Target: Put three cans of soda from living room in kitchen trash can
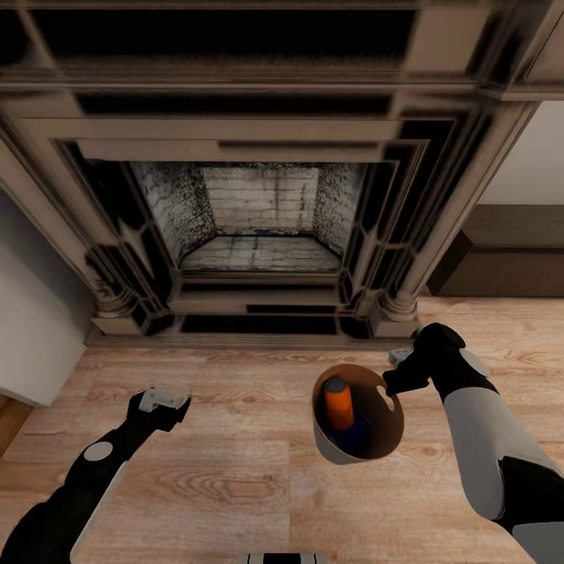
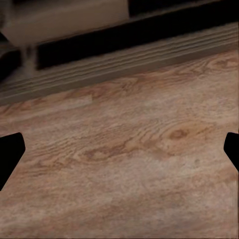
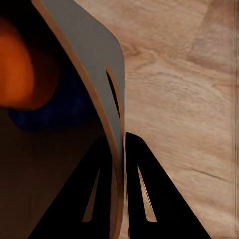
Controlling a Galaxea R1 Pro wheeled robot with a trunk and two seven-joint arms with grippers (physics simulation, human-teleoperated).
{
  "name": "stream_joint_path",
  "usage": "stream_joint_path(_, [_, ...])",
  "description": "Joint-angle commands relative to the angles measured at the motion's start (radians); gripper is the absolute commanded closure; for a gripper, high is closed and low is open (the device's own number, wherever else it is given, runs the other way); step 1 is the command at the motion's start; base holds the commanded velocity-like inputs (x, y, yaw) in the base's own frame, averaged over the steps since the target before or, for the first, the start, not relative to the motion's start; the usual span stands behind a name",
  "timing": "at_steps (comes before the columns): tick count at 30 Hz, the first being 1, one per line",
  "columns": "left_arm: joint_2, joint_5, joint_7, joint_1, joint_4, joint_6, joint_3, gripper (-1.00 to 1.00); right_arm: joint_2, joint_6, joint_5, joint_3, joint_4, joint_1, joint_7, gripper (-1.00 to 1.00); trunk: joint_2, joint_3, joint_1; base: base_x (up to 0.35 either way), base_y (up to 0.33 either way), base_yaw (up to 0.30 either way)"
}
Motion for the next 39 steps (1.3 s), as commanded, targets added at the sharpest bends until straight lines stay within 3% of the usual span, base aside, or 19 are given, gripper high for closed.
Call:
stream_joint_path(1, [-0.001,0.011,0.004,0.015,0.028,-0.035,0.000,-1.00,-0.006,0.017,-0.019,-0.002,0.000,0.000,0.008,1.00,0.000,0.000,0.000,0.000,0.000,0.000])
stream_joint_path(4, [-0.002,0.028,0.009,0.034,0.084,-0.118,0.001,-1.00,-0.032,0.017,-0.019,-0.003,0.016,0.000,0.013,1.00,0.000,0.000,0.000,0.000,0.000,0.000])
stream_joint_path(5, [-0.002,0.031,0.010,0.040,0.100,-0.143,0.001,-1.00,-0.057,0.017,-0.019,-0.004,0.047,-0.001,0.015,1.00,0.000,0.000,0.000,0.000,0.000,0.000])
stream_joint_path(8, [-0.002,0.033,0.012,0.053,0.112,-0.161,0.000,-1.00,-0.098,0.017,-0.021,-0.004,0.099,-0.001,0.017,1.00,0.000,0.000,0.000,0.000,0.000,0.000])
stream_joint_path(14, [-0.002,0.035,0.013,0.066,0.117,-0.170,0.000,-1.00,-0.143,0.017,-0.016,-0.003,0.124,-0.003,0.023,1.00,-0.035,-0.016,0.019,0.000,0.000,0.000])
stream_joint_path(26, [-0.002,0.035,0.013,0.074,0.118,-0.173,-0.001,-1.00,-0.154,0.017,-0.027,-0.004,0.129,-0.003,0.030,1.00,-0.119,-0.053,0.065,0.000,0.000,0.000])
stream_joint_path(39, [-0.002,0.039,0.013,0.092,0.117,-0.175,-0.002,-1.00,-0.160,0.017,-0.032,-0.004,0.129,-0.005,0.040,1.00,-0.133,-0.059,0.073,0.000,0.000,0.000])
